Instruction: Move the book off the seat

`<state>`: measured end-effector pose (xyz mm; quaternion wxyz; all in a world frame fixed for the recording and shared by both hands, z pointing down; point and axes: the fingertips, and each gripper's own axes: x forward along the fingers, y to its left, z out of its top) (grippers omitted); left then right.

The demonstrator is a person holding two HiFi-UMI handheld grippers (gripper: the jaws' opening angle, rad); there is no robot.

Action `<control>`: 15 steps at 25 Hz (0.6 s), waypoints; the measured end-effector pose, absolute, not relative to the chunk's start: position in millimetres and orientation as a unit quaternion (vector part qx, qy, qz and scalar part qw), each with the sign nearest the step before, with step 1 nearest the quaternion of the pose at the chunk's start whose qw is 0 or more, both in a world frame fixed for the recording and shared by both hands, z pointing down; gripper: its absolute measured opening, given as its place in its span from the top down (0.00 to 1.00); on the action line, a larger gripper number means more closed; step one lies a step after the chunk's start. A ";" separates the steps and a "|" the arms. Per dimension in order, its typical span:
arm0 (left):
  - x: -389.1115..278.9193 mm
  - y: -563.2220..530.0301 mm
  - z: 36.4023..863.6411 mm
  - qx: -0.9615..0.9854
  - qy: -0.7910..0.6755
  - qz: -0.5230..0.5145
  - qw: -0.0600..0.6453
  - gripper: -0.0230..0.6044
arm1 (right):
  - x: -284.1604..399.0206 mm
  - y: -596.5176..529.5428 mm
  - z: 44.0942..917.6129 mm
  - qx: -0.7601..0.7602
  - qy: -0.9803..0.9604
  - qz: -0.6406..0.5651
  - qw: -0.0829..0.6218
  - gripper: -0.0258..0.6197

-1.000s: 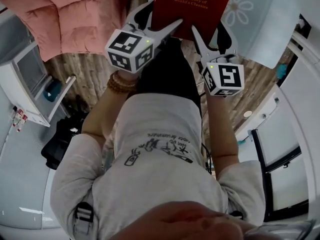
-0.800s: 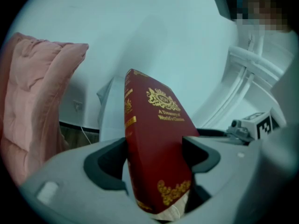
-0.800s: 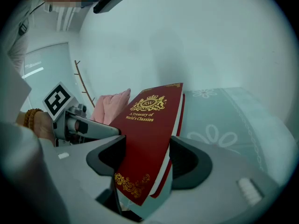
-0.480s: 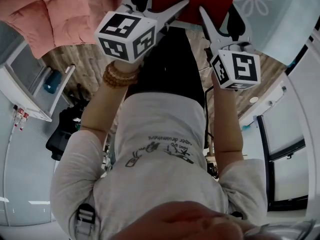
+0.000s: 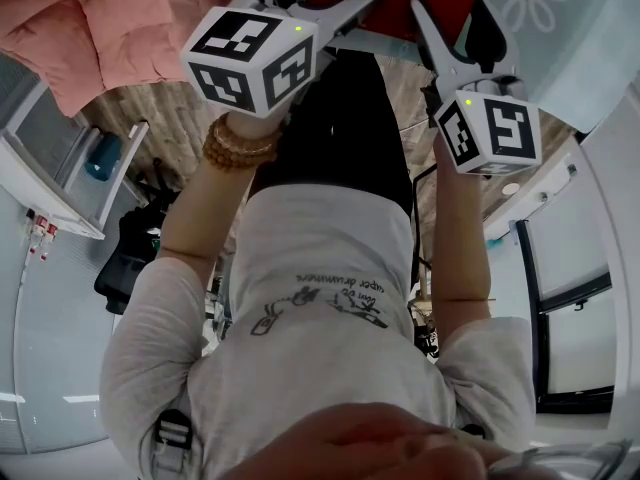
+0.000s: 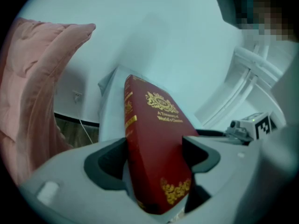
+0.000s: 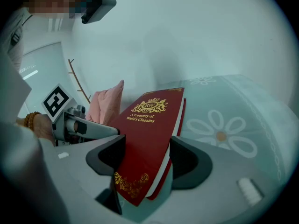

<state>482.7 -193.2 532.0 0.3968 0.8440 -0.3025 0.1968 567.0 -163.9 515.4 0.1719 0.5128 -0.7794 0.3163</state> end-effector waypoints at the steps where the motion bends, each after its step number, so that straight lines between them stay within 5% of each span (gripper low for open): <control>1: 482.3 -193.6 532.2 0.844 -0.303 0.198 0.395 0.37 | 566.8 -164.3 516.3 0.512 -0.779 0.319 0.171 0.50; 15: 475.3 -194.4 514.1 0.856 -0.305 0.219 0.356 0.39 | 572.5 -165.2 508.0 0.505 -0.779 0.308 0.208 0.48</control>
